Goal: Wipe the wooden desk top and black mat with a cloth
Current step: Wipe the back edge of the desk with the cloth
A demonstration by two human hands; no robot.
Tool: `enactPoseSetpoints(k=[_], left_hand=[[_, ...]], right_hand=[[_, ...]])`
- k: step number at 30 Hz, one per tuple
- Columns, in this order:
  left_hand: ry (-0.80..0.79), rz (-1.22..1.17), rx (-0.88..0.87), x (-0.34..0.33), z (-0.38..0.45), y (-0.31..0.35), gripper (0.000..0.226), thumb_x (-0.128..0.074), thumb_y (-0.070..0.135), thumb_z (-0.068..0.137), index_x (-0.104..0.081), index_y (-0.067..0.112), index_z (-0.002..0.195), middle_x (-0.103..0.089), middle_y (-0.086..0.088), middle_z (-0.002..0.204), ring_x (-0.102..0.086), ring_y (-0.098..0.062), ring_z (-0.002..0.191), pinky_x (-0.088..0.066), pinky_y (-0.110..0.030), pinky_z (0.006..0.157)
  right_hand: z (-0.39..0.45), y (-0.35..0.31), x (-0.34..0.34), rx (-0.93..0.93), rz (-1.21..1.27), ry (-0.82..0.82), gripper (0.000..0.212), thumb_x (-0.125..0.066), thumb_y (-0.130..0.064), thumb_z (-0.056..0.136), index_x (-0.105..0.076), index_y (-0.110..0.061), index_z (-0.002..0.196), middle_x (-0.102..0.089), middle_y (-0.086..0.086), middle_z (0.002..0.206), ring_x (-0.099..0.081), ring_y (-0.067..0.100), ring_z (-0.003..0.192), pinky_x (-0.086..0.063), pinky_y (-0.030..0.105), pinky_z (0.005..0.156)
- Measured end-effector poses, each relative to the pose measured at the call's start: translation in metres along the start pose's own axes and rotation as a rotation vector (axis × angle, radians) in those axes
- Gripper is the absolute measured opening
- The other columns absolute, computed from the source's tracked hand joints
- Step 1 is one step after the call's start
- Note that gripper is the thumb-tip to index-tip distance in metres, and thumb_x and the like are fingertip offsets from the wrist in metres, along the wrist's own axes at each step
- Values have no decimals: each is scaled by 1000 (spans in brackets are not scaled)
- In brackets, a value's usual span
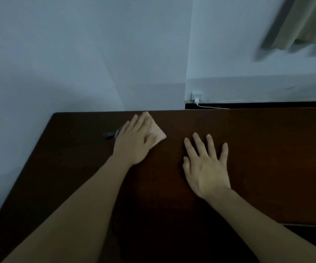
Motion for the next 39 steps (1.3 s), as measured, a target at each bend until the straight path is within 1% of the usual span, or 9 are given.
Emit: enactPoseSetpoints(k=[5,9,11,16,22,26,29,34,39], left_hand=[[25,-93,126,5,39,-10,61,-19,44,107,-5,22,162,1,-1,169,5,-20,155,2,-38,125],[19,-42,-48,4,-2,16,61,-19,45,107,-4,23,161,7,2,169,6,-19,155,2,-37,124],[-32,-48,-166,-1,-39,29,60,-17,49,107,0,29,161,15,9,166,14,-14,154,4,-36,125],[-89,-18,-342,-8,-77,33,63,-17,53,105,4,30,160,18,14,165,24,-5,150,9,-32,124],[-2,-55,-138,4,15,33,64,-13,52,103,0,28,161,13,10,167,11,-12,154,4,-34,125],[-8,-75,-19,5,61,44,63,-20,48,105,-7,24,161,-3,2,169,0,-18,155,0,-37,126],[-13,-77,-21,3,51,44,63,-19,49,105,-5,23,161,1,1,170,4,-18,155,1,-39,126],[-30,-100,-104,2,-44,48,62,-17,50,106,1,27,161,14,8,167,14,-13,154,4,-35,125],[-93,-112,-211,-8,-125,58,63,-18,53,105,4,31,160,19,16,165,24,-4,149,7,-32,124]], right_hand=[[1,-1,0,-7,-4,-11,74,8,-52,91,1,-32,162,8,-2,170,14,30,155,6,65,120],[0,0,-2,-12,-12,-21,75,9,-52,91,-1,-29,162,8,0,170,14,31,155,4,67,120],[-1,-1,-6,-12,-27,-43,74,9,-51,92,-2,-28,162,7,0,170,13,32,154,3,67,120],[-2,2,-7,-37,-60,-19,62,-17,-47,102,-35,-22,156,-27,5,165,-20,37,153,-21,71,115],[0,1,-3,-20,-59,42,60,-22,-45,103,-40,-21,154,-33,6,163,-24,37,151,-23,71,114],[0,0,-5,-6,-50,36,62,-17,-46,103,-35,-23,157,-27,4,166,-18,36,154,-17,70,117],[0,-2,-4,3,-40,26,66,-6,-49,100,-23,-26,161,-14,2,169,-5,33,156,-7,68,120],[-1,-3,-3,-1,-36,-19,75,11,-51,92,-1,-29,162,9,-2,170,15,29,155,5,64,121],[-1,-2,-3,-17,-40,-39,75,13,-51,90,4,-30,162,13,-2,169,18,28,154,7,63,121]])
Point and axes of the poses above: each hand's wrist, its own z-axis towards the middle knuckle, its own x-axis out of the back of the hand, y = z × x, the point moved 10 cm from there along z, towards the middle knuckle
